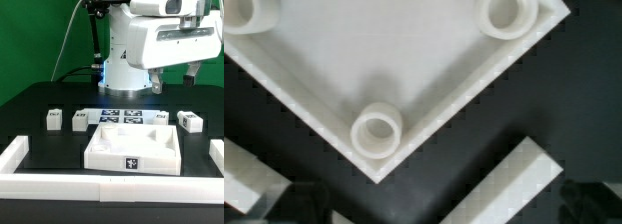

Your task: Assemble one leg

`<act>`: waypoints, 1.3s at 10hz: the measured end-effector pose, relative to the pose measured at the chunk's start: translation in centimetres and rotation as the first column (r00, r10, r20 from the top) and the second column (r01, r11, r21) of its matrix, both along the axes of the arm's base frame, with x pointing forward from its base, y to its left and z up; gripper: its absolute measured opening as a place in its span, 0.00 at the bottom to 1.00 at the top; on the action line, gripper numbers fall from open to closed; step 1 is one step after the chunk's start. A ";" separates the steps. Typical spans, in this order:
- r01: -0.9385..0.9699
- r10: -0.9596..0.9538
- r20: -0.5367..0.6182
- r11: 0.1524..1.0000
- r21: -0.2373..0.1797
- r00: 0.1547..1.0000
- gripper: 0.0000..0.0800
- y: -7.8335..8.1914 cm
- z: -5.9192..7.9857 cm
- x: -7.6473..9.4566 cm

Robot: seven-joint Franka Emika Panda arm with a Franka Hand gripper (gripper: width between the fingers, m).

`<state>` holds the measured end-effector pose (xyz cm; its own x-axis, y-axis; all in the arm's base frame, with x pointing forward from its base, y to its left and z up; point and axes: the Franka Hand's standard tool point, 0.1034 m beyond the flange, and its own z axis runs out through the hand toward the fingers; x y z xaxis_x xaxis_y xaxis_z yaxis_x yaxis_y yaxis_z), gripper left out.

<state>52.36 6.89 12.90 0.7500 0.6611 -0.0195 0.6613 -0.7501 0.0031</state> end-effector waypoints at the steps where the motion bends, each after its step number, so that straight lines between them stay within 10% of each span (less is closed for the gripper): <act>1: 0.000 0.000 0.000 1.000 0.000 1.000 0.81 0.0 0.0 0.0; 8: -0.280 0.280 0.008 0.960 0.006 0.960 0.81 0.7 -1.6 -4.0; 13: -0.472 0.473 -0.026 0.881 0.035 0.881 0.81 -4.3 -5.8 -5.3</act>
Offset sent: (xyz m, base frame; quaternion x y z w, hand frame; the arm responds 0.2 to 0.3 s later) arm 0.0000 0.0000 0.0000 0.0000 0.0000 0.0000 1.0000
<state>47.04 2.59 7.09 0.3476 0.9375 -0.0161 0.9366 -0.3480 -0.0403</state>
